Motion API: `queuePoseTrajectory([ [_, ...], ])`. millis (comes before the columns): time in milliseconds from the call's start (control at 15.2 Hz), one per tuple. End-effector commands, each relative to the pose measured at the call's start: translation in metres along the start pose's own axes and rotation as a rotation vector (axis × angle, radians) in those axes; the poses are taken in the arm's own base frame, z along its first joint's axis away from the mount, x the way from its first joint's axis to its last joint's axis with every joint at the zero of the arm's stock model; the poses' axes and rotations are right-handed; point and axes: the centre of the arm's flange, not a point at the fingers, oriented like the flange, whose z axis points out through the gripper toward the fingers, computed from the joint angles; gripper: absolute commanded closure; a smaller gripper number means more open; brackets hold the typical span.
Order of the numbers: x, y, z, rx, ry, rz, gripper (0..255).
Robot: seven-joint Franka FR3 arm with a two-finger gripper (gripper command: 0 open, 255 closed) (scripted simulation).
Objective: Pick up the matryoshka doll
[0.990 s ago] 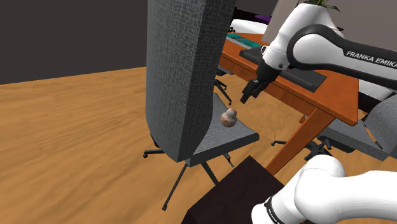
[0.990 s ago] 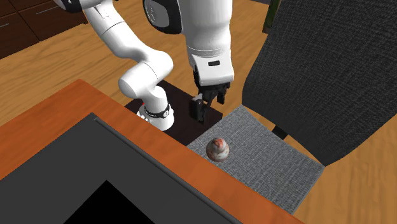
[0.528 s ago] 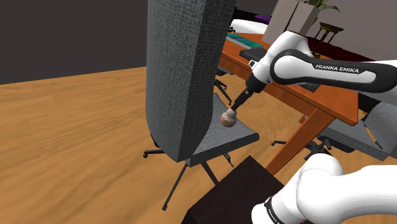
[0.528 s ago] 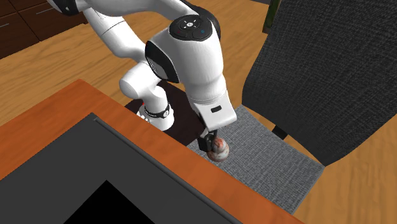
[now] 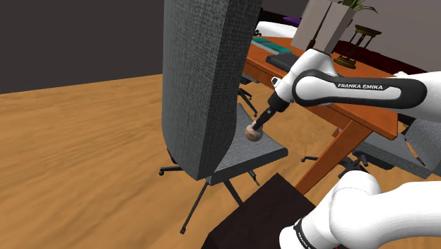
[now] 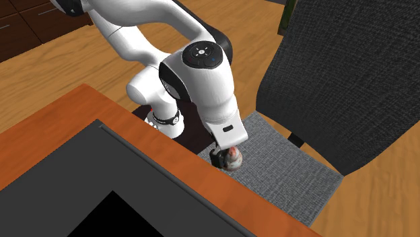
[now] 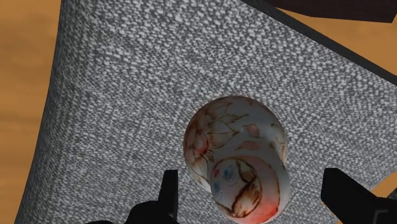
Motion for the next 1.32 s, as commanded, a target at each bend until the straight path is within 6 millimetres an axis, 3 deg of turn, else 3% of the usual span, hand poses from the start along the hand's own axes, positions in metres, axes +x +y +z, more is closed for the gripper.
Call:
queuePoseTrajectory([
  [0,0.000,0.000,0.002,0.000,0.000,0.000,255],
  [594,0.000,0.000,0.002,0.000,0.000,0.000,255],
  [1254,0.011,-0.003,-0.049,0.000,0.000,0.000,255],
])
